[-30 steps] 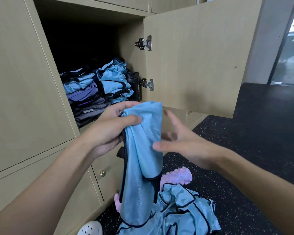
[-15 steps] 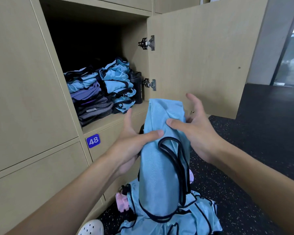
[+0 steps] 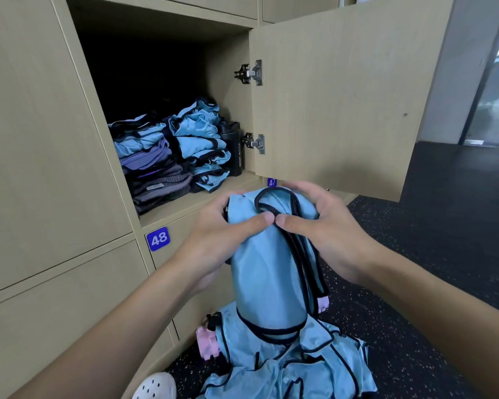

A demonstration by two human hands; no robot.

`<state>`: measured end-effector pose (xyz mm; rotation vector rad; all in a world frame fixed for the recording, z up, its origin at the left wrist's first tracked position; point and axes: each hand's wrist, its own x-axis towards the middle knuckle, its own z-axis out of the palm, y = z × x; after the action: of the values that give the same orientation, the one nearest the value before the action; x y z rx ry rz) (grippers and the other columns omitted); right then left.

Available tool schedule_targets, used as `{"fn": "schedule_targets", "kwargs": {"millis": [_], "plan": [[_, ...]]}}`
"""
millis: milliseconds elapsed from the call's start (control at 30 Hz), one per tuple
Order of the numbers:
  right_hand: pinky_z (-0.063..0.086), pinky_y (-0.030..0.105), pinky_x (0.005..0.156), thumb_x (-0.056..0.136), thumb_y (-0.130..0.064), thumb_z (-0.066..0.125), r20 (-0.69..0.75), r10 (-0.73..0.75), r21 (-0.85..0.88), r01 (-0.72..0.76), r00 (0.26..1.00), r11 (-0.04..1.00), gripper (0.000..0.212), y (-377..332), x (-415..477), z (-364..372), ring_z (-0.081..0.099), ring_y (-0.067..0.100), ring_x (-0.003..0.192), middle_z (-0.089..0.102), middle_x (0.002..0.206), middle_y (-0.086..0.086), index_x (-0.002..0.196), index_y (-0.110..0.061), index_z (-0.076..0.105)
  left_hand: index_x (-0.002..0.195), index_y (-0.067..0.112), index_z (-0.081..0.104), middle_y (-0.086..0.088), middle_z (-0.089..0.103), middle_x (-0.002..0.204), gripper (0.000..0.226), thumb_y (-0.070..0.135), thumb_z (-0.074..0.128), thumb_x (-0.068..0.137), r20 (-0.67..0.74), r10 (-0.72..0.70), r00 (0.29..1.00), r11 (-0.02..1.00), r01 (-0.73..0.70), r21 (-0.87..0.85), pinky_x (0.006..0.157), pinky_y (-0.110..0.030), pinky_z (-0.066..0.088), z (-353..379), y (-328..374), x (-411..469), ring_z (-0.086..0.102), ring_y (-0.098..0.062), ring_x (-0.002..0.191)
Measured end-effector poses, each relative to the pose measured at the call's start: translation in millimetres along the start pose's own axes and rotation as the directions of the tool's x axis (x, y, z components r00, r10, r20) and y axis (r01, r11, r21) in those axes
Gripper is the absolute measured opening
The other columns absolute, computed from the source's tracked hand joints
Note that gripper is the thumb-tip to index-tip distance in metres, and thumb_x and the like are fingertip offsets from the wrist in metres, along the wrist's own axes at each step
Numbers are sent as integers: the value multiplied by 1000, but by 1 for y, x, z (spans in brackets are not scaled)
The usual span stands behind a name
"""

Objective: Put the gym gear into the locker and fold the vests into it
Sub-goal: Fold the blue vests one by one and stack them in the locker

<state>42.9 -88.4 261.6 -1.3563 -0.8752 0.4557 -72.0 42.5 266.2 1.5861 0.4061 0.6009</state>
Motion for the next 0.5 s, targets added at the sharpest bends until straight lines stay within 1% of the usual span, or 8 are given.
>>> {"fn": "schedule_targets", "kwargs": {"millis": [100, 167, 200, 233, 300, 367, 433, 500], "plan": [[52, 46, 99, 92, 6, 60, 63, 7, 17, -8, 998, 1000, 39, -8, -1, -4, 68, 30, 108, 72, 115, 10, 125, -13, 64, 99, 22, 70, 10, 75, 98, 28, 20, 85, 75, 55, 69, 996, 989, -75, 127, 80, -22, 55, -4, 0, -1, 70, -7, 93], [52, 48, 100, 93, 5, 58, 83, 20, 37, -23, 996, 999, 36, -10, -2, -6, 68, 32, 109, 72, 116, 12, 124, -12, 65, 96, 28, 69, 19, 56, 117, 31, 26, 88, 71, 62, 119, 991, 953, -132, 274, 85, -11, 47, -7, 1, 0, 57, 6, 107], [52, 48, 99, 94, 5, 58, 89, 27, 46, -31, 996, 998, 35, -11, -2, -7, 68, 33, 109, 72, 116, 12, 124, -12, 65, 96, 30, 67, 22, 49, 120, 34, 28, 89, 69, 74, 127, 989, 939, -144, 312, 86, -10, 45, -9, 2, 1, 53, 9, 111], [52, 48, 99, 94, 5, 57, 95, 32, 58, -38, 995, 998, 34, -11, -2, -7, 68, 33, 110, 72, 116, 12, 123, -11, 65, 96, 29, 65, 23, 54, 117, 36, 26, 89, 69, 98, 125, 987, 944, -149, 295, 83, -13, 47, -10, 4, 0, 57, 5, 107], [53, 47, 98, 94, 4, 57, 107, 34, 86, -43, 994, 995, 33, -12, -2, -7, 67, 34, 110, 72, 116, 13, 123, -10, 65, 98, 19, 59, 9, 72, 97, 40, 18, 89, 70, 126, 107, 986, 964, -134, 231, 74, -26, 56, -13, 3, 1, 69, -12, 88], [54, 45, 96, 94, 3, 58, 117, 36, 110, -49, 993, 993, 33, -12, -3, -7, 67, 35, 110, 72, 115, 13, 123, -11, 66, 101, 14, 53, -3, 76, 91, 45, 10, 87, 72, 103, 136, 985, 962, -156, 223, 73, -41, 60, -12, 4, 1, 72, -23, 80], [56, 40, 94, 93, 0, 60, 119, 29, 89, -40, 992, 995, 33, -13, -3, -6, 69, 30, 108, 73, 114, 10, 122, -15, 66, 103, 17, 53, -8, 76, 91, 47, 4, 86, 72, 56, 170, 984, 966, -178, 185, 71, -44, 61, -9, 6, 1, 72, -24, 76], [57, 33, 90, 89, -4, 67, 115, 19, 35, -23, 993, 999, 39, -13, -3, -6, 70, 22, 105, 73, 113, 4, 124, -20, 63, 107, 17, 54, -4, 76, 86, 49, 1, 85, 72, 6, 183, 983, 975, -182, 125, 65, -39, 61, -8, 8, 1, 70, -19, 70]]}}
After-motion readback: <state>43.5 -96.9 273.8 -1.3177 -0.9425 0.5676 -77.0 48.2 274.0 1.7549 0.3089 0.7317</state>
